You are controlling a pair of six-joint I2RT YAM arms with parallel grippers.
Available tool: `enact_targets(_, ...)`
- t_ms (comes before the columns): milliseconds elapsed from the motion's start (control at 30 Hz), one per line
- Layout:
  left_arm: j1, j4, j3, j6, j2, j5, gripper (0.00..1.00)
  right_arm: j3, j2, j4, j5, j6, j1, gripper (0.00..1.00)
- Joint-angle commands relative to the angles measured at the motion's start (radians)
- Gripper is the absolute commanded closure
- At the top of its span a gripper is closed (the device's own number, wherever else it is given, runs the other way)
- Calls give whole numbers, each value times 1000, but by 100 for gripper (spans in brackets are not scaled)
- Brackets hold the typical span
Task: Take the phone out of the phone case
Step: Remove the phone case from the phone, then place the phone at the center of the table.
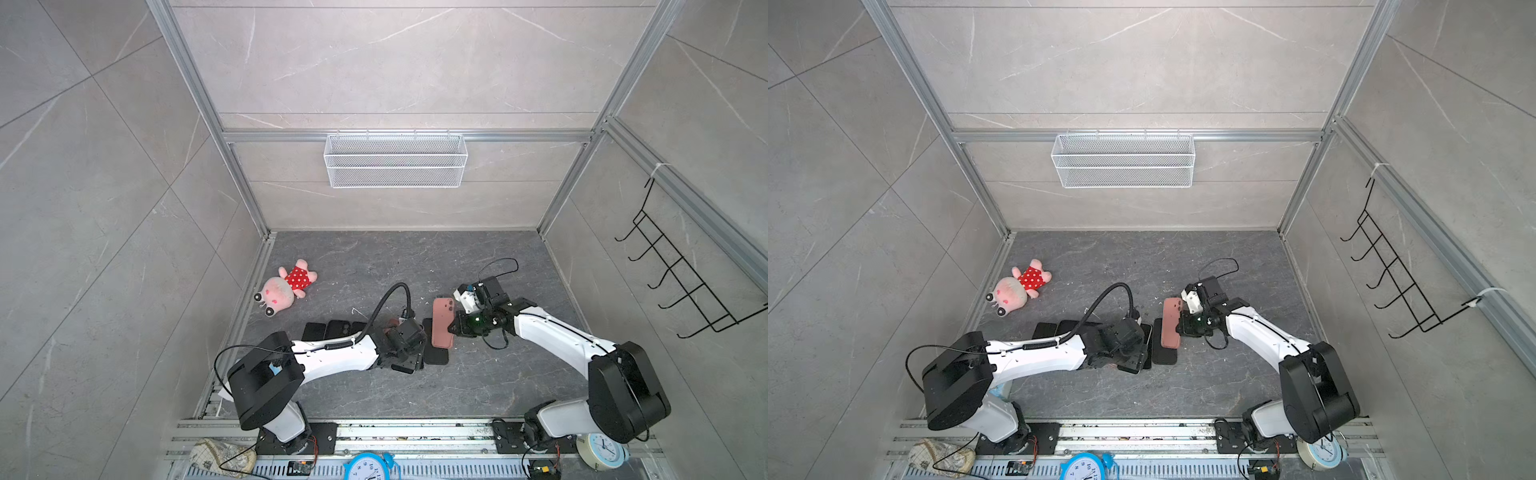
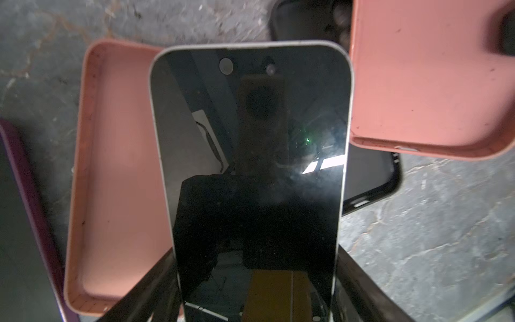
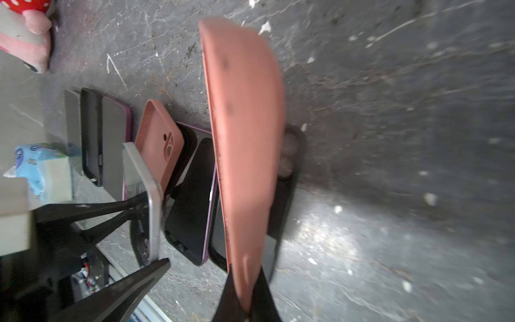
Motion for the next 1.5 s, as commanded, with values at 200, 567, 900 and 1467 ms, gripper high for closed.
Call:
enact_targets(200, -28, 9, 186, 32, 95, 20, 47, 56, -114, -194, 172, -96, -79, 100)
enact_targets(567, -53, -37, 507, 30, 364, 102, 48, 97, -196, -316, 254, -130, -262, 100)
enact_targets(900, -62, -71, 669, 17, 528, 154, 48, 108, -150, -347, 269, -143, -281, 100)
enact_targets(1467, -73, -83, 711, -66, 595, 158, 42, 156, -26, -411, 212, -187, -279, 96)
